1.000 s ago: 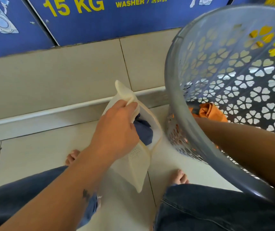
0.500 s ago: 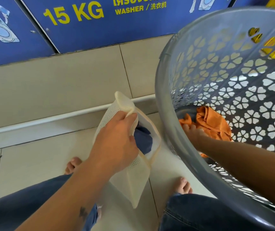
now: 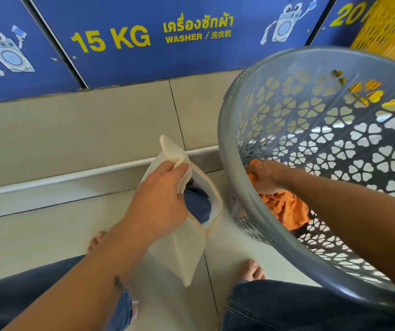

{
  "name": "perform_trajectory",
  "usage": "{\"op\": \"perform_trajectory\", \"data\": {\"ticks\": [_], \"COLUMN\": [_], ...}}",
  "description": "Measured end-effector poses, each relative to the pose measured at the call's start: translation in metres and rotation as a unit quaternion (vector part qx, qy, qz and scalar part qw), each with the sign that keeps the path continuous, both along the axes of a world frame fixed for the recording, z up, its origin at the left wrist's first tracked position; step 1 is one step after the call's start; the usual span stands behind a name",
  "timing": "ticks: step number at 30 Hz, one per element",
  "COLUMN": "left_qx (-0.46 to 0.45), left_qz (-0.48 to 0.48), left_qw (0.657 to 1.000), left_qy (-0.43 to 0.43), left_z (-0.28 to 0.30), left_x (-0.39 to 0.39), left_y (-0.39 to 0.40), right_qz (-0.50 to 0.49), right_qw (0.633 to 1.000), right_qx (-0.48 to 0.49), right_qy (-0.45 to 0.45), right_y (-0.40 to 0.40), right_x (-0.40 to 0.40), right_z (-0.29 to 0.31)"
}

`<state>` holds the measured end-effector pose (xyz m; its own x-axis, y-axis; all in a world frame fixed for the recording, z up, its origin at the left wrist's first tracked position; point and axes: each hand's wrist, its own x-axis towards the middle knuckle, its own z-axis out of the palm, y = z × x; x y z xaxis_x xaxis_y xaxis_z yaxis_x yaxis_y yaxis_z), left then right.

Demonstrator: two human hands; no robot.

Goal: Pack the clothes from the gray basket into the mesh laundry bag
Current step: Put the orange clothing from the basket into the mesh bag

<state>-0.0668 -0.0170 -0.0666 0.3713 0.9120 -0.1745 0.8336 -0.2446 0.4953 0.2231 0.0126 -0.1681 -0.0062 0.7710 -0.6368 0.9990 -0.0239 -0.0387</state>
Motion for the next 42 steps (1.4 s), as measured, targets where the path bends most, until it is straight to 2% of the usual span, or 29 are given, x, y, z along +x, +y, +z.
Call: {"op": "perform_trajectory", "data": {"ticks": [5, 7, 11, 17, 20, 22, 26, 28, 30, 32, 34, 37, 42], "left_qx": [-0.015, -0.009, -0.028, -0.017, -0.018, -0.021, -0.022, -0.024, -0.013, -0.004, -0.009, -0.007, 0.001], "left_qz": [-0.007, -0.013, 0.026, 0.103, 0.111, 0.120, 0.149, 0.159, 0.152, 0.152, 0.158, 0.131, 0.126], "left_qw": [1.000, 1.000, 0.998, 0.987, 0.986, 0.986, 0.980, 0.979, 0.980, 0.977, 0.976, 0.980, 0.967], "left_qy": [-0.008, -0.018, -0.057, -0.123, -0.122, -0.117, -0.128, -0.129, -0.130, -0.152, -0.153, -0.151, -0.222], "left_z": [0.011, 0.018, 0.025, 0.041, 0.047, 0.048, 0.049, 0.049, 0.049, 0.049, 0.047, 0.041, 0.040], "left_x": [-0.004, -0.008, -0.026, -0.058, -0.075, -0.086, -0.102, -0.106, -0.110, -0.113, -0.115, -0.110, -0.102], "left_y": [0.003, 0.000, -0.008, -0.028, -0.040, -0.043, -0.046, -0.047, -0.047, -0.047, -0.046, -0.043, -0.034], "right_qz": [-0.043, -0.073, -0.110, -0.039, 0.015, 0.039, 0.059, 0.067, 0.081, 0.105, 0.098, 0.109, 0.152], "right_qw": [0.996, 0.985, 0.936, 0.868, 0.820, 0.795, 0.772, 0.793, 0.844, 0.896, 0.928, 0.938, 0.931], "right_qx": [0.059, 0.126, 0.286, 0.469, 0.554, 0.587, 0.622, 0.591, 0.511, 0.426, 0.358, 0.324, 0.323], "right_qy": [0.049, 0.095, 0.172, 0.157, 0.147, 0.148, 0.117, 0.132, 0.138, 0.075, 0.044, 0.049, 0.076], "right_y": [-0.019, -0.034, -0.072, -0.121, -0.136, -0.144, -0.148, -0.140, -0.127, -0.113, -0.102, -0.089, -0.066], "right_x": [0.000, -0.004, -0.023, -0.074, -0.113, -0.141, -0.191, -0.210, -0.224, -0.229, -0.230, -0.237, -0.247], "right_z": [0.070, 0.102, 0.164, 0.236, 0.268, 0.281, 0.278, 0.257, 0.223, 0.184, 0.155, 0.138, 0.117]}}
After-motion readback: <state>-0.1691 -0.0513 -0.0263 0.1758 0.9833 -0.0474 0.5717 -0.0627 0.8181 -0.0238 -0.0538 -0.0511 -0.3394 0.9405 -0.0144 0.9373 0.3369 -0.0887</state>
